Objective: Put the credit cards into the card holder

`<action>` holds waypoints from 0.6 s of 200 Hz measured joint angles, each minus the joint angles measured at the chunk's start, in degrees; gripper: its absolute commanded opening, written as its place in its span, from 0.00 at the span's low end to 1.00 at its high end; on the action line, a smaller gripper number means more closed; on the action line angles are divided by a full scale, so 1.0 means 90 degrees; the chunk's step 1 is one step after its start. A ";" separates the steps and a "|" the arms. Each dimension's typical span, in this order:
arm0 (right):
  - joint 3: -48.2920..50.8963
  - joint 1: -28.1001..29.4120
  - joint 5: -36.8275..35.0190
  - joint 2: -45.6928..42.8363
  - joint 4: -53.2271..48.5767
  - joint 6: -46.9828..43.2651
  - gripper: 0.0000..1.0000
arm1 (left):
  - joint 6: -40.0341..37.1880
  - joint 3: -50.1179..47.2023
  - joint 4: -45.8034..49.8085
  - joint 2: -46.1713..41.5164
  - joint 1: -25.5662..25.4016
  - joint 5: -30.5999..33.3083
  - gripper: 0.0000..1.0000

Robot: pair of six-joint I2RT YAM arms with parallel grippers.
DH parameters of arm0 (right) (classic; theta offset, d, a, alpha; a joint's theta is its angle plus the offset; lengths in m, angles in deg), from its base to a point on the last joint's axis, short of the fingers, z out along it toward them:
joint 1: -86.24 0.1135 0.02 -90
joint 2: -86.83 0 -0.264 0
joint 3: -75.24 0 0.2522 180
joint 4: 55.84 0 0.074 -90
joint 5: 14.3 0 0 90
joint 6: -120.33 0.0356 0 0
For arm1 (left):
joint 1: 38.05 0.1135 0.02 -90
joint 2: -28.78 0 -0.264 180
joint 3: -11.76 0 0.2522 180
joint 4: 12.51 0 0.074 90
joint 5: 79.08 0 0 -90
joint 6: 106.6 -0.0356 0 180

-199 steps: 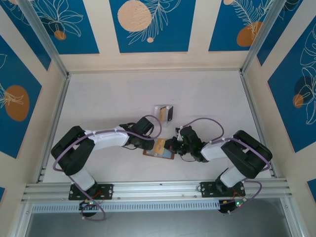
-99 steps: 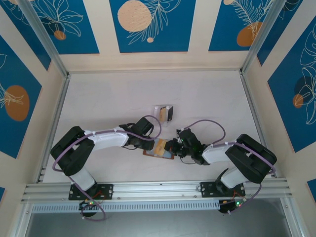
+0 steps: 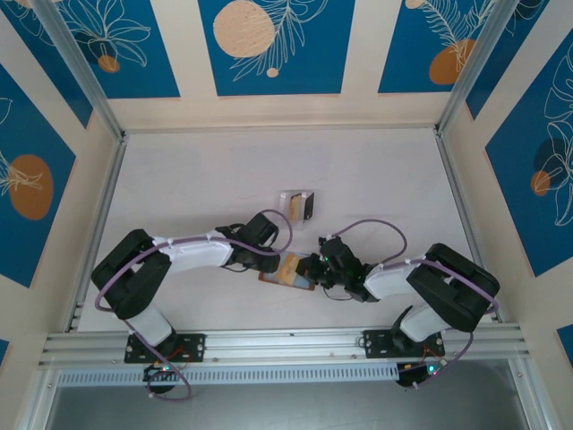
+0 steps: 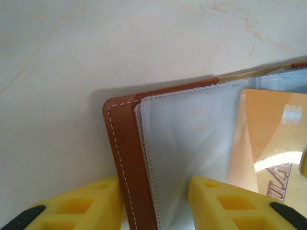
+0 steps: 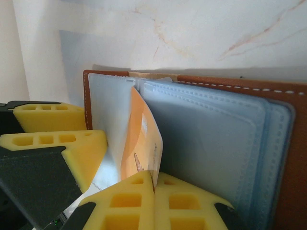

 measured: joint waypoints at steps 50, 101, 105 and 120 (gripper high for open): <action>0.0005 0.0119 -0.0197 -0.0034 -0.0041 0.0206 0.00 | 0.0000 -0.0024 -0.0032 -0.0015 0.0000 0.0000 0.40; 0.0041 0.0177 -0.0279 -0.0049 -0.0017 0.0306 0.00 | 0.0000 -0.0029 -0.0049 -0.0015 0.0000 0.0000 0.40; 0.0041 0.0177 -0.0277 -0.0051 -0.0017 0.0304 0.00 | 0.0000 -0.0029 -0.0049 -0.0015 0.0000 0.0000 0.40; 0.0041 0.0177 -0.0274 -0.0075 -0.0051 0.0301 0.00 | 0.0000 -0.0034 -0.0051 -0.0015 0.0000 0.0000 0.40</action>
